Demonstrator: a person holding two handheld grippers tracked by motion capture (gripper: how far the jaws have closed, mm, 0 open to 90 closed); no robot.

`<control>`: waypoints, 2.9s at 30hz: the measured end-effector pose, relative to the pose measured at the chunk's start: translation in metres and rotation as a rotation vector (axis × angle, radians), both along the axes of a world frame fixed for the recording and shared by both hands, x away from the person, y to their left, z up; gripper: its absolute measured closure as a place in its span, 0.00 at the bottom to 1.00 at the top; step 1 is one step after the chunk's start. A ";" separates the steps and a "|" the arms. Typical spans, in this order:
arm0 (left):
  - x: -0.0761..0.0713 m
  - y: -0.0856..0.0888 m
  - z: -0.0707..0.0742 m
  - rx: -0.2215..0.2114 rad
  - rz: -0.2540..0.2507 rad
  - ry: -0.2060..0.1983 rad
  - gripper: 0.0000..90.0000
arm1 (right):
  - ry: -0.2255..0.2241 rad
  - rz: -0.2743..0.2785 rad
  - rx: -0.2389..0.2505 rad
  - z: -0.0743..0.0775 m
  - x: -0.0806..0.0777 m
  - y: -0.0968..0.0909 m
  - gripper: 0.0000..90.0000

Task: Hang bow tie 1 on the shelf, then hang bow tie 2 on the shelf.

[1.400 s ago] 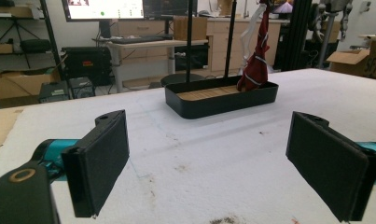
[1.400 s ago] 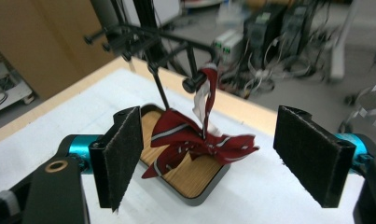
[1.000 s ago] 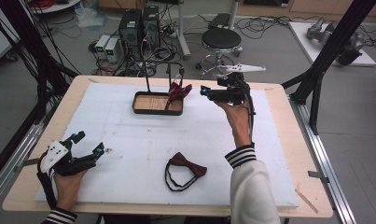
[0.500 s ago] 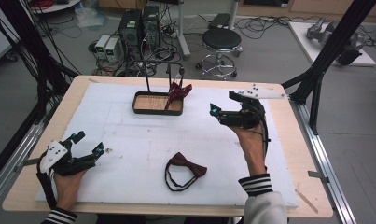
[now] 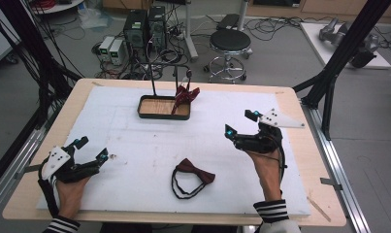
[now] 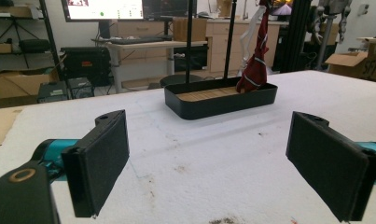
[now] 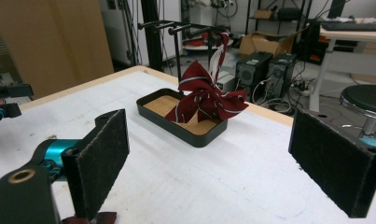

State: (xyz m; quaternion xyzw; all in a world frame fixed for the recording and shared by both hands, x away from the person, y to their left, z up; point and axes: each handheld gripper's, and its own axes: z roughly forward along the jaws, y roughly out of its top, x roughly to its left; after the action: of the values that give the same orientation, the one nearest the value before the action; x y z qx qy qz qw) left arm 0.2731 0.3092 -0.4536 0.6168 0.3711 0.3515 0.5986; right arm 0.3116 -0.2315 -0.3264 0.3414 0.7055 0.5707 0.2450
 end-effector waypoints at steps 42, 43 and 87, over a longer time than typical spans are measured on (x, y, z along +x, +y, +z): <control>-0.001 -0.001 0.000 0.011 0.007 -0.012 0.15 | -0.016 -0.002 -0.001 -0.038 -0.029 -0.011 0.13; -0.001 -0.001 0.000 0.011 0.007 -0.012 0.15 | -0.014 0.003 -0.008 -0.038 -0.029 -0.011 0.13; -0.001 -0.001 0.000 0.003 0.007 -0.011 0.15 | 0.203 0.288 -0.284 -0.051 -0.027 0.028 0.13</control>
State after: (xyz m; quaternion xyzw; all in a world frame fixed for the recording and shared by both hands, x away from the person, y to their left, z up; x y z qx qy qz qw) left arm 0.2721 0.3084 -0.4538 0.6147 0.3693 0.3575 0.5983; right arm 0.2844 -0.2031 -0.3778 0.2548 0.8413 0.4574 0.1344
